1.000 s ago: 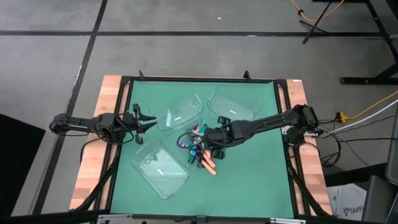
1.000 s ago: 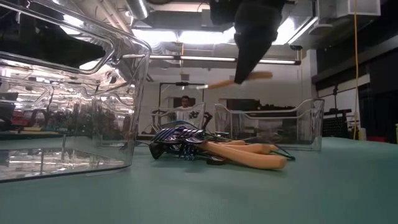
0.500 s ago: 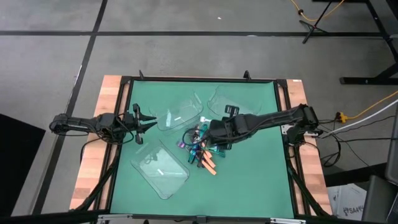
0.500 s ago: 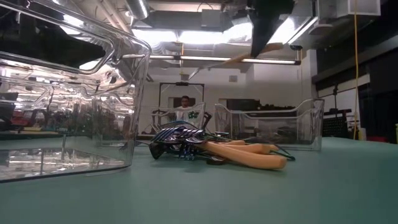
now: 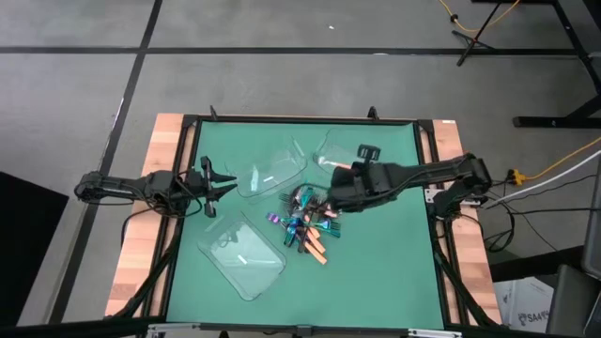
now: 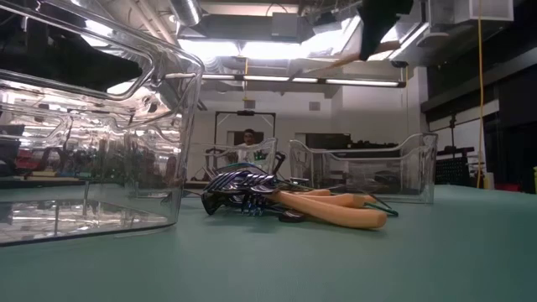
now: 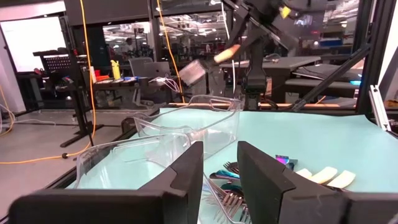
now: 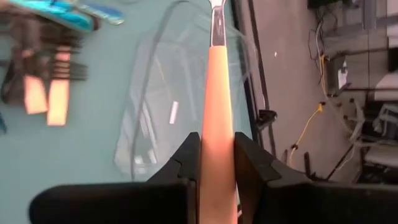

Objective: Sort silverware by color (type)
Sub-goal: Put the yellow fork into the top right transparent bin

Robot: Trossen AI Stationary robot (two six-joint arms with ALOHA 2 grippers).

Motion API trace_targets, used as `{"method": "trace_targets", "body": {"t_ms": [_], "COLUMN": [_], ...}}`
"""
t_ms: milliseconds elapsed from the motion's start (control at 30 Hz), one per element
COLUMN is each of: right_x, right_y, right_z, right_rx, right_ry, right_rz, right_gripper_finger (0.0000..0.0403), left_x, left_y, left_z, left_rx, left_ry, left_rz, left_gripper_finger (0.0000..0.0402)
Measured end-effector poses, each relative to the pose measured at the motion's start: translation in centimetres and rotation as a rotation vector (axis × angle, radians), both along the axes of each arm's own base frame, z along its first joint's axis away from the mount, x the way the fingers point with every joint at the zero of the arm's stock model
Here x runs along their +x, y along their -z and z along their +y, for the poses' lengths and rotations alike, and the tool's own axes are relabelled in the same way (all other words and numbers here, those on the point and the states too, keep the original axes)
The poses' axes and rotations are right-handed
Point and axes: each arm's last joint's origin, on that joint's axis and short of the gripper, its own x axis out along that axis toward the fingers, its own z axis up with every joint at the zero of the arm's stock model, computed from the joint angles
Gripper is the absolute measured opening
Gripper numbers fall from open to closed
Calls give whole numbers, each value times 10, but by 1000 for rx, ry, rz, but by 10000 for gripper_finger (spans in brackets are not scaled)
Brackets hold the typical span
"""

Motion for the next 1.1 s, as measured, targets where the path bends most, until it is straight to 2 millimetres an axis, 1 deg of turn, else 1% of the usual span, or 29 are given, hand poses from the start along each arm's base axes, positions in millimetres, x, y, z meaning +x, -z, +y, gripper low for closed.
{"method": "trace_targets", "body": {"t_ms": [167, 233, 333, 467, 567, 700, 867, 1000, 1100], "right_x": [-29, -41, -54, -66, -69, -65, -60, -61, -66], "right_y": [-2, 1, 11, 28, 49, 80, 117, 137, 146], "right_z": [-17, -25, -38, -57, -71, -89, -104, -113, -120], "right_rx": [-5, -9, -9, 21, 56, 141, 276, 335, 363], "right_ry": [74, 113, 157, 207, 217, 189, 122, 75, 92], "right_rz": [-26, -34, -54, -98, -104, -117, -214, -280, -304], "right_gripper_finger": [49, 49, 49, 49, 49, 49, 49, 49, 49], "left_x": [0, 0, 0, 0, 0, 0, 0, 0, 0], "left_y": [0, 0, 0, 0, 0, 0, 0, 0, 0], "left_z": [0, 0, 0, 0, 0, 0, 0, 0, 0], "left_rx": [0, 0, 0, 0, 0, 0, 0, 0, 0], "left_ry": [0, 0, 0, 0, 0, 0, 0, 0, 0], "left_rz": [0, 0, 0, 0, 0, 0, 0, 0, 0], "left_gripper_finger": [92, 92, 92, 92, 92, 92, 92, 92, 92]}}
